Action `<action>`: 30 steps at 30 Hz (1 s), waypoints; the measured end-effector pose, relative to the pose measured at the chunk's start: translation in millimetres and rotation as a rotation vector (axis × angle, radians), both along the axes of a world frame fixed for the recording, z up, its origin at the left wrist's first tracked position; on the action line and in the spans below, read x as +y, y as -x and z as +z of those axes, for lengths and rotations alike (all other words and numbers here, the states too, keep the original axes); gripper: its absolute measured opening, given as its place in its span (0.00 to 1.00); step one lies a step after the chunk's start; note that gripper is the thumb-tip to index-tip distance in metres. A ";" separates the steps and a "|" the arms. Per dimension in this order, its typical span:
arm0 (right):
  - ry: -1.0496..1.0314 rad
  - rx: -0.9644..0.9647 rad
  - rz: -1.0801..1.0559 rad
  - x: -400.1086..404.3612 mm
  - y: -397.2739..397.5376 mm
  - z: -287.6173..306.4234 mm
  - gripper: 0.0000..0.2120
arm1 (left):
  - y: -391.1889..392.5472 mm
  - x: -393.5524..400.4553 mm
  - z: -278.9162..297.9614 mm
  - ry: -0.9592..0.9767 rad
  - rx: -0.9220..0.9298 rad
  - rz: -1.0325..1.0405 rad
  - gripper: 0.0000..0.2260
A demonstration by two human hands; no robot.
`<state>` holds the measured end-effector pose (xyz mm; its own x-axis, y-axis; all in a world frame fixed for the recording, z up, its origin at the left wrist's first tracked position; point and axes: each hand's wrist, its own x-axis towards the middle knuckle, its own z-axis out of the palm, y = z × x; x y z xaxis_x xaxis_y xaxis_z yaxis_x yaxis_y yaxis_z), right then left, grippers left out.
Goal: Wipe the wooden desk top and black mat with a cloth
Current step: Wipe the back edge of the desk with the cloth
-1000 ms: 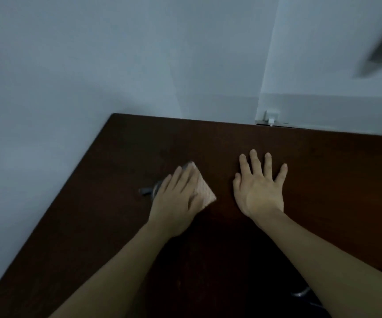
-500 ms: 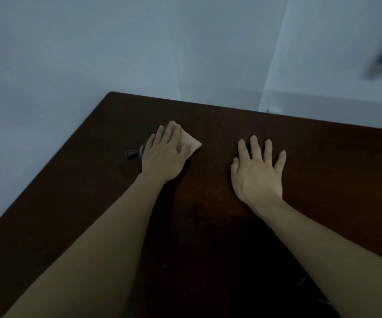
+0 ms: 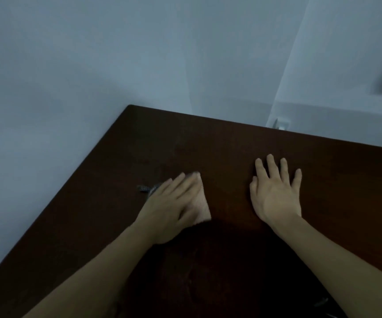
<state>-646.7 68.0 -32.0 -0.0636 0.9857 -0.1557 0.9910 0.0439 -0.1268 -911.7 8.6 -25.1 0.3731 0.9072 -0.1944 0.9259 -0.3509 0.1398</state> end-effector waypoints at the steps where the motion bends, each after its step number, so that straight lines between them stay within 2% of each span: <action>1: -0.008 -0.004 0.006 0.6 1.2 -2.6 0.28 | 5.5 17.3 -2.5 -0.013 -0.004 0.050 0.28; 5: -0.039 -0.009 0.051 2.9 2.3 -6.4 0.28 | 15.4 92.6 -10.7 -0.065 0.036 0.221 0.28; 9: -0.033 -0.030 0.028 4.1 3.7 -5.6 0.28 | 4.7 129.9 -11.8 -0.064 0.006 0.247 0.28; 12: -0.019 -0.029 0.014 7.0 13.8 2.2 0.27 | 6.5 104.1 -4.0 -0.039 -0.022 0.122 0.28; 16: -0.033 0.043 0.142 4.1 62.6 11.4 0.26 | 41.1 33.7 2.6 0.023 -0.078 -0.128 0.27; 20: 0.004 0.109 0.152 14.1 107.9 4.9 0.35 | 90.1 24.6 2.7 0.025 -0.034 -0.236 0.27; 24: -0.015 0.065 0.101 14.7 113.7 -6.5 0.35 | 106.0 77.0 -5.7 -0.011 -0.017 -0.112 0.28; 27: -0.011 0.064 0.095 14.9 114.6 -6.2 0.33 | 93.8 133.6 -9.2 -0.067 0.011 0.031 0.27; 30: -0.021 0.071 0.086 15.9 115.0 -5.4 0.32 | 69.6 191.1 -10.9 -0.074 -0.007 0.091 0.28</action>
<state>-761.7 83.8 -37.4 -0.1580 0.9792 -0.1276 0.9719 0.1314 -0.1952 -981.3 199.7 -36.1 0.2900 0.9490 -0.1234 0.9534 -0.2753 0.1234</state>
